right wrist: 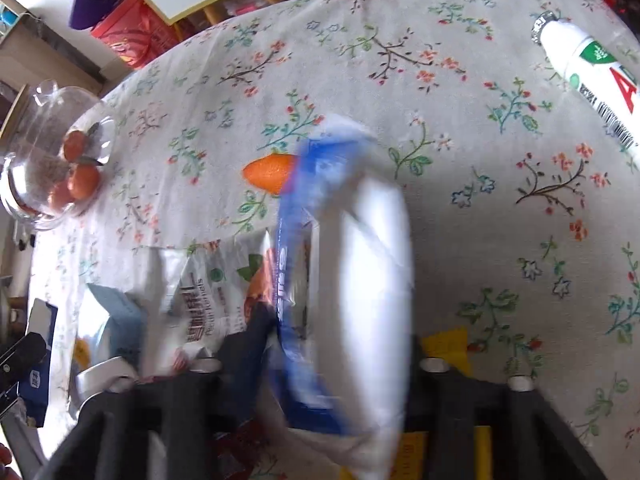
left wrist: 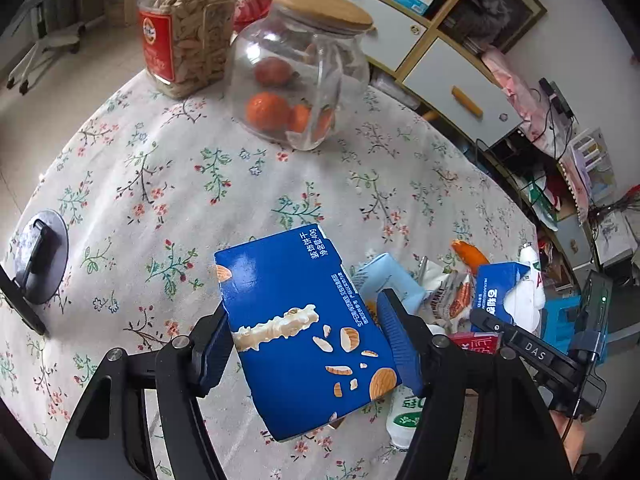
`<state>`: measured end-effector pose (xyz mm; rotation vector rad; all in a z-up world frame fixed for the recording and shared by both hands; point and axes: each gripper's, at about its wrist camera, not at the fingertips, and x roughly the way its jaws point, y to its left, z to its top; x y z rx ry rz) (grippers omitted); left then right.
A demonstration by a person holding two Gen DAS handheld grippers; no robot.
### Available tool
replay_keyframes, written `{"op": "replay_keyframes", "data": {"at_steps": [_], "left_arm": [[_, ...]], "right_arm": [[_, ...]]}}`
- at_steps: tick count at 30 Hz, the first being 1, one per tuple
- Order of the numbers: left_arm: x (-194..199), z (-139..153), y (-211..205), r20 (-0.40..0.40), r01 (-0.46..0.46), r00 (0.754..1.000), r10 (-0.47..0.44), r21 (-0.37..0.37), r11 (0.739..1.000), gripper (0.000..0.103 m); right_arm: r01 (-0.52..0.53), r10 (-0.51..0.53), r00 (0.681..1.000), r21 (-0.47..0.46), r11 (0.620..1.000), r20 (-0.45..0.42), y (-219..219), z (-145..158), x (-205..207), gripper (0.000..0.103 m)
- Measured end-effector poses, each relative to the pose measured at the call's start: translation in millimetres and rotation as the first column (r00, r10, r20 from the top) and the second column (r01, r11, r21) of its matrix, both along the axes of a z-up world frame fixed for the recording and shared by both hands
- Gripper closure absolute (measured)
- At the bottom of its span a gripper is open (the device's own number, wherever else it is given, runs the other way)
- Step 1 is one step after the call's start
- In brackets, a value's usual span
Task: Collect trash
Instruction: 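Grasp the blue box with the left tool while the right tool grasps a torn blue wrapper, then carry both items over the white bin and open both tools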
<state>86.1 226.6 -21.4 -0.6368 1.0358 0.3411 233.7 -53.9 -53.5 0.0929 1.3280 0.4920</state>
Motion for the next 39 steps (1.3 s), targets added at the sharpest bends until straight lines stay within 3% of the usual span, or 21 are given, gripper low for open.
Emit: {"op": "replay_keyframes", "data": {"at_steps": [2,12,25,33,39], "left_arm": [[-1,7,-6,0.022,0.023,0.999,-0.024,0.011,1.0,0.032],[-6,38,-36,0.118,0.11,0.987,-0.113,0.035,0.993,0.032],[1,55,-102,0.165,0.252,0.951,-0.26,0.07,0.965,0.032],[8,56,-166,0.154,0.374,0.909,-0.388,0.11,0.921,0.032],[18,43,-219,0.114,0.479,0.862,-0.494,0.134,0.868,0.032]], "right_arm": [[-0.009,0.008,1.0,0.008,1.0,0.02,-2,7,-2,0.084],[-0.013,0.004,0.995,0.096,0.995,0.098,-22,51,-16,0.085],[0.088,-0.096,0.987,0.062,0.994,0.129,-102,74,-29,0.085],[0.21,-0.211,0.968,0.021,0.977,0.135,-198,79,-34,0.085],[0.337,-0.335,0.935,0.001,0.941,0.115,-277,74,-37,0.085]]}}
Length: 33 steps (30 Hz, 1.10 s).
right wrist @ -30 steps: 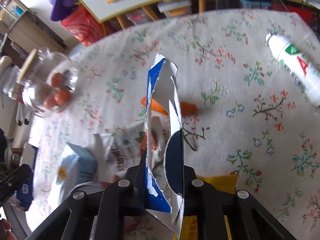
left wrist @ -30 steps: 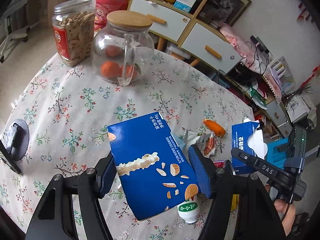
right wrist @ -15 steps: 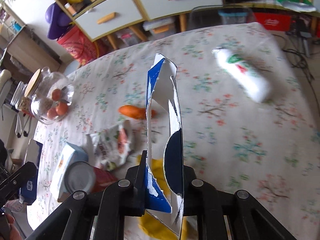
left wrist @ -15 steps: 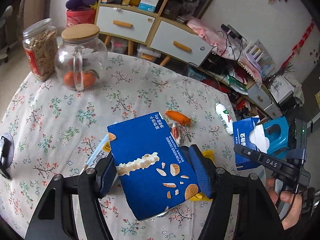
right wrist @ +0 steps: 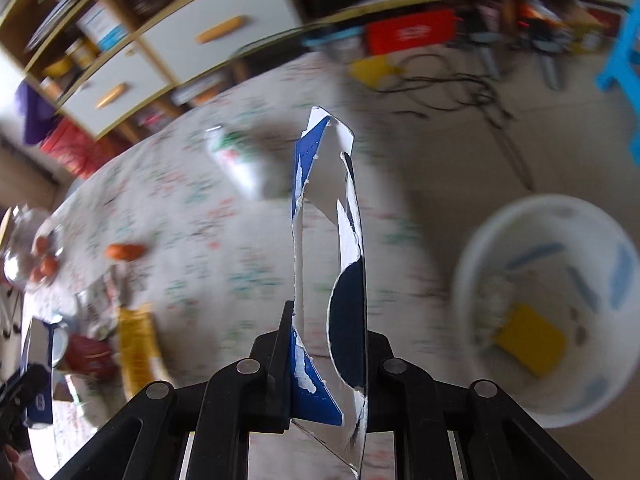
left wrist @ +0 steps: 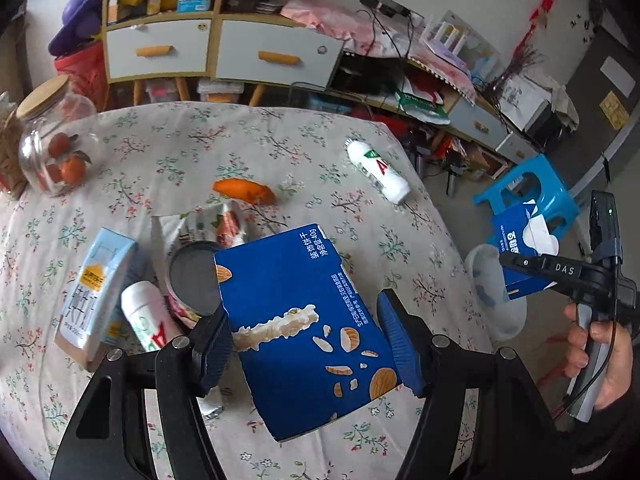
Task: Collect trash
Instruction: 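Carry both items over the white bin and open both tools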
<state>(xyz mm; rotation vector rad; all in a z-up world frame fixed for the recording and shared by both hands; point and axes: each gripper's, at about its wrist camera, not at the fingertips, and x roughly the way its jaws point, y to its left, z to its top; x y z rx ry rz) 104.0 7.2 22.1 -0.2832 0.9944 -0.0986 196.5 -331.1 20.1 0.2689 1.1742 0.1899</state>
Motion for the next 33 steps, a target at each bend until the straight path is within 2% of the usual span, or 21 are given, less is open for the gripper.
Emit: {"op": "replay_keyframes", "data": {"at_steps": [6,13,14,15,17,25,33], "left_arm": [[13,-11,-53,-0.029,0.108,0.994,-0.107,0.032,0.994,0.032],[35,-16,-120,-0.034,0.215,0.976,-0.215,0.005,0.977,0.032],[38,-16,-131,-0.027,0.238,0.971,-0.238,-0.001,0.971,0.032],[40,-17,-140,-0.022,0.256,0.966,-0.256,-0.002,0.967,0.032],[47,-19,-164,-0.017,0.295,0.955,-0.295,-0.004,0.955,0.032],[68,-39,-239,-0.041,0.393,0.919,-0.393,-0.005,0.919,0.032],[88,-51,-283,-0.052,0.436,0.899,-0.436,-0.009,0.9,0.032]], "right_arm": [[0.13,-0.13,0.991,-0.014,0.991,-0.035,-73,-8,-6,0.084],[0.234,-0.237,0.968,-0.039,0.971,-0.081,-134,-24,-13,0.082],[0.241,-0.244,0.966,-0.041,0.97,-0.087,-138,-26,-13,0.079],[0.255,-0.258,0.961,-0.044,0.966,-0.098,-144,-28,-14,0.064],[0.283,-0.287,0.953,-0.048,0.958,-0.1,-152,-28,-19,0.041],[0.318,-0.323,0.943,-0.073,0.945,-0.081,-180,-19,-38,0.039],[0.343,-0.351,0.933,-0.099,0.934,-0.08,-207,-23,-55,0.035]]}}
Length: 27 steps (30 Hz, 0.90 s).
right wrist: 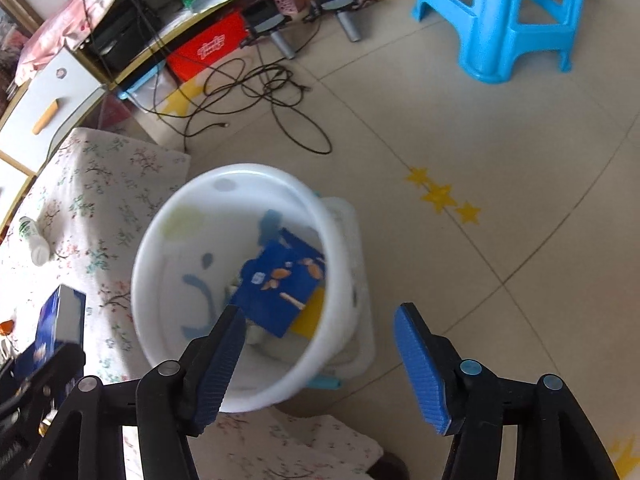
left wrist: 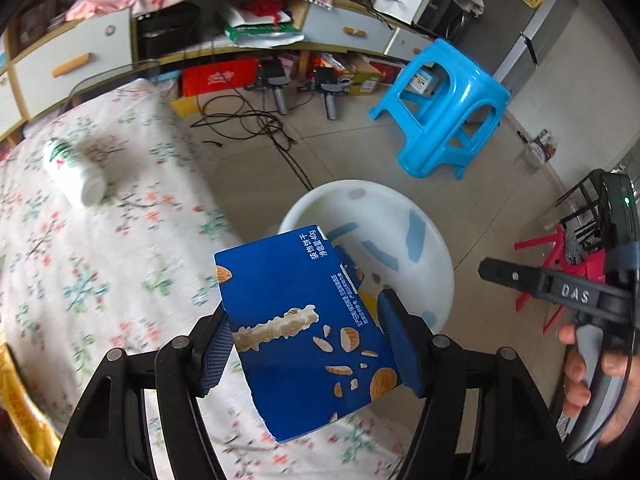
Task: Collect trash
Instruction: 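Carry both items over the white bin and open both tools, then reach the left tool to the milk carton while the right tool reaches the yellow bag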
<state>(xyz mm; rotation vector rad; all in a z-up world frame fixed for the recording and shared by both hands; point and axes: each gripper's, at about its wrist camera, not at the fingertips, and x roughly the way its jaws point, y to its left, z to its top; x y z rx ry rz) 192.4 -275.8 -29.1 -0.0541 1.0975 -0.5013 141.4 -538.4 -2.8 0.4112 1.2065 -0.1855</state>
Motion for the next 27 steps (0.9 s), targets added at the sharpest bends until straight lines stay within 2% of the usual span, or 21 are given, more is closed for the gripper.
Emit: {"op": "replay_keyframes", "data": {"at_steps": [4,8,10,14,20,27], "left_arm": [[7,-1,-18,0.01,0.027,1.0,-0.027,-0.004,1.0,0.032],[16,0,-30,-0.006,0.062,0.998,-0.062,-0.042,0.997,0.031],[19,3,-32,-0.008,0.058,0.998,-0.058,-0.029,0.998,0.021],[15,9,-29,0.02,0.04,0.999,-0.04,-0.022,0.999,0.01],[6,19,-3,0.029,0.006,1.0,-0.006,0.013,1.0,0.008],[-14,42,68,0.064,-0.067,0.996,0.064,0.049,0.997,0.005]], "right_arm": [[0.024,-0.024,1.0,-0.002,1.0,-0.007,-13,-2,-6,0.035],[0.036,-0.036,0.999,0.005,0.999,-0.002,-20,0,-9,0.034],[0.041,-0.041,0.999,0.008,0.999,0.003,-22,1,-11,0.033],[0.048,-0.049,0.999,0.017,0.999,0.01,-21,3,-10,0.031],[0.02,-0.021,1.0,0.014,1.0,0.014,-9,5,-5,0.031],[-0.034,0.035,0.999,-0.015,0.999,0.033,20,14,3,0.026]]}}
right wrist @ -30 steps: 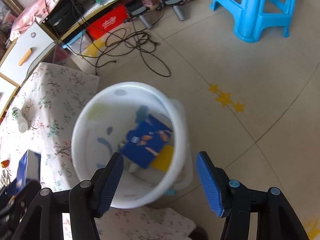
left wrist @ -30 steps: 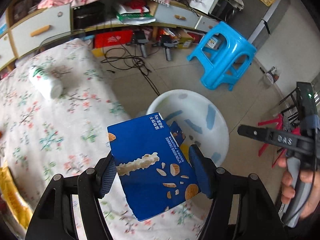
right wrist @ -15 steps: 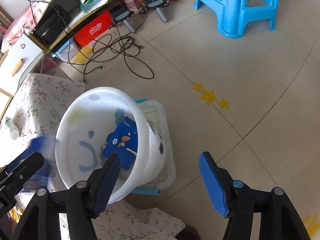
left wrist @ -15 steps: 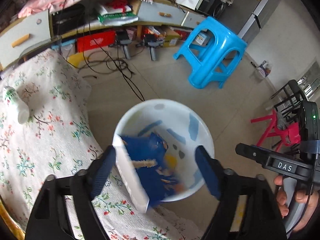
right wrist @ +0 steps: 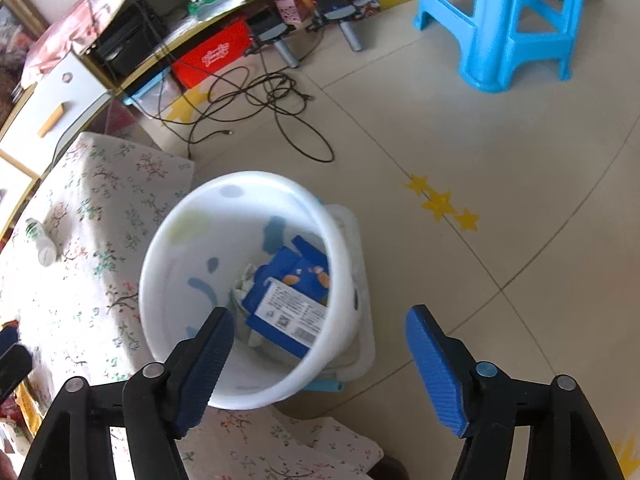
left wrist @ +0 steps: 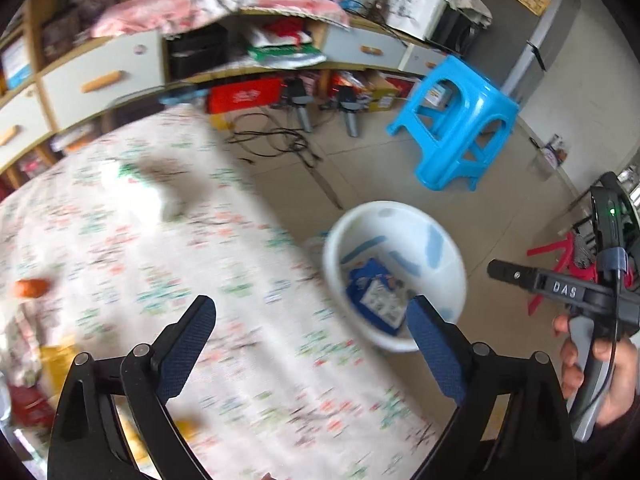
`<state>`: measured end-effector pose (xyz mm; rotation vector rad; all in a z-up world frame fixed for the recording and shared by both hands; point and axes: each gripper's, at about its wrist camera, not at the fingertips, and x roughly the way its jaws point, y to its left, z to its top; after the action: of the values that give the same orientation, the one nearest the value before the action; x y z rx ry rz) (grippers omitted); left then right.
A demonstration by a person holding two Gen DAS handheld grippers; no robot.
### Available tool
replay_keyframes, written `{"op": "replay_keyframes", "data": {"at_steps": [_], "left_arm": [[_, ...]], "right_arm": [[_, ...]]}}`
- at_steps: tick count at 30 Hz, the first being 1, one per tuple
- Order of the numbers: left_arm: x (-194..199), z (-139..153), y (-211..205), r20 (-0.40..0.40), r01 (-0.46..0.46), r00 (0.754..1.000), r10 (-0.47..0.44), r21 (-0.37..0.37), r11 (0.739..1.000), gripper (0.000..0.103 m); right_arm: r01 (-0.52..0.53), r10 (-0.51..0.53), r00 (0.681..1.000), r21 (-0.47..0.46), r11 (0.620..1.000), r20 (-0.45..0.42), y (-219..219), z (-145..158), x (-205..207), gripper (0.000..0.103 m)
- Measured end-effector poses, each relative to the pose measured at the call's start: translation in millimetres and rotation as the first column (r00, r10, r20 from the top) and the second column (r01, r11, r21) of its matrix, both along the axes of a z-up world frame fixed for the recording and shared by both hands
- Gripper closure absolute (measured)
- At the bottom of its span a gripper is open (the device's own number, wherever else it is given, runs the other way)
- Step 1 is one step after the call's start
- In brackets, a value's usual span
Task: Collect trash
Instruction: 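Reach the left tool to the milk carton while the right tool reaches the yellow bag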
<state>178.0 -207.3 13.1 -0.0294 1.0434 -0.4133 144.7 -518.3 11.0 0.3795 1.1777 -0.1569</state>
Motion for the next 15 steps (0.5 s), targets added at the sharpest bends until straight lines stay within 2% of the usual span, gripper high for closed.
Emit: {"op": "replay_keyframes", "data": {"at_steps": [7,15], "left_arm": [[-20,12,98,0.003,-0.137,0.99,0.138,0.046,0.989,0.004],[-41,24,208,-0.001,-0.304,0.953,0.304,0.053,0.951,0.004]], "right_arm": [[-0.078,0.079,0.997,-0.024,0.997,0.02,44,10,9,0.023],[-0.16,0.16,0.987,0.002,0.987,0.026,106,16,21,0.021]]}}
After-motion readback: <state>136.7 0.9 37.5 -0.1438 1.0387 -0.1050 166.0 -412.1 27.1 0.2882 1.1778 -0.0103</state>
